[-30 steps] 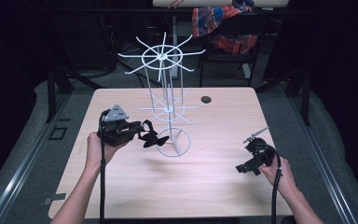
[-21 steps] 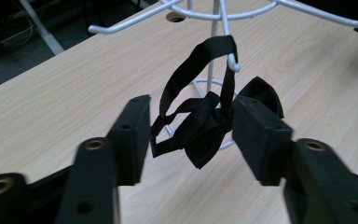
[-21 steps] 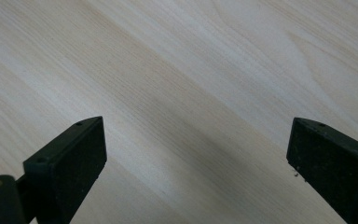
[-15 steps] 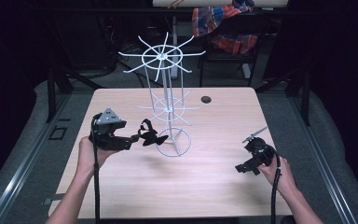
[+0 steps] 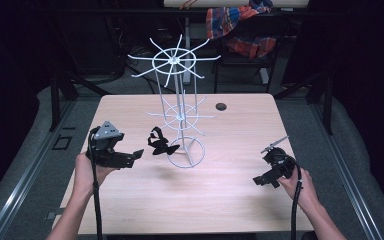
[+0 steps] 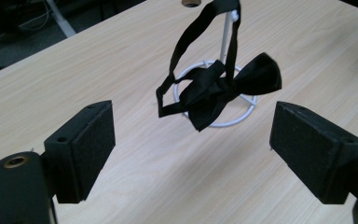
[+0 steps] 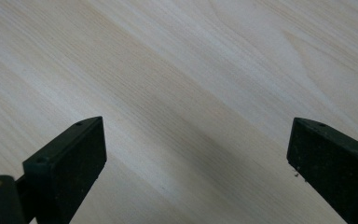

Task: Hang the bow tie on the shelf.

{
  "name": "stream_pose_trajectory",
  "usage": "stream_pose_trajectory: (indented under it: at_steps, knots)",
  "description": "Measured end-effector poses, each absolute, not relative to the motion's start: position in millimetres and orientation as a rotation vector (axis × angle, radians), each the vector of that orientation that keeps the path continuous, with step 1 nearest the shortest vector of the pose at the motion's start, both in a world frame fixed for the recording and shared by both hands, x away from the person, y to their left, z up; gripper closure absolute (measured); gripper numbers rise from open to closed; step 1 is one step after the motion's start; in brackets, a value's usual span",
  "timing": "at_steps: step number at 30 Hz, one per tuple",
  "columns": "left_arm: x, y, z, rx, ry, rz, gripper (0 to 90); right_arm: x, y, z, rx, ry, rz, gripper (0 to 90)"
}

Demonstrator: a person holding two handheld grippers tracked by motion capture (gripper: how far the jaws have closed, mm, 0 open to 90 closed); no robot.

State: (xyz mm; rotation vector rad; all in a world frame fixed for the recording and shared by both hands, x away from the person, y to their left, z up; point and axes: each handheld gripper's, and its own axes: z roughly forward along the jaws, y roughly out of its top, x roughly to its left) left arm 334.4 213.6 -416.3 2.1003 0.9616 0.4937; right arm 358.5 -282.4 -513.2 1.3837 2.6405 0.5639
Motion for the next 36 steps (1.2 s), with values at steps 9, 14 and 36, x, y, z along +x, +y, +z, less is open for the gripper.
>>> stream_pose_trajectory:
  at_steps: [9, 14, 36]
  knots:
    - [324, 223, -422, 2.128, 1.032, 0.509, 7.1, 358, -283, -511, 1.377, 2.653, 0.535, 4.1]
    - [316, 227, -430, 2.162, 1.083, 0.507, 3.2, 358, -282, -511, 1.364, 2.66, 0.528, 4.0]
    - [291, 246, -474, 2.248, 1.238, 0.44, 0.0, 355, -277, -512, 1.366, 2.659, 0.548, 4.0]
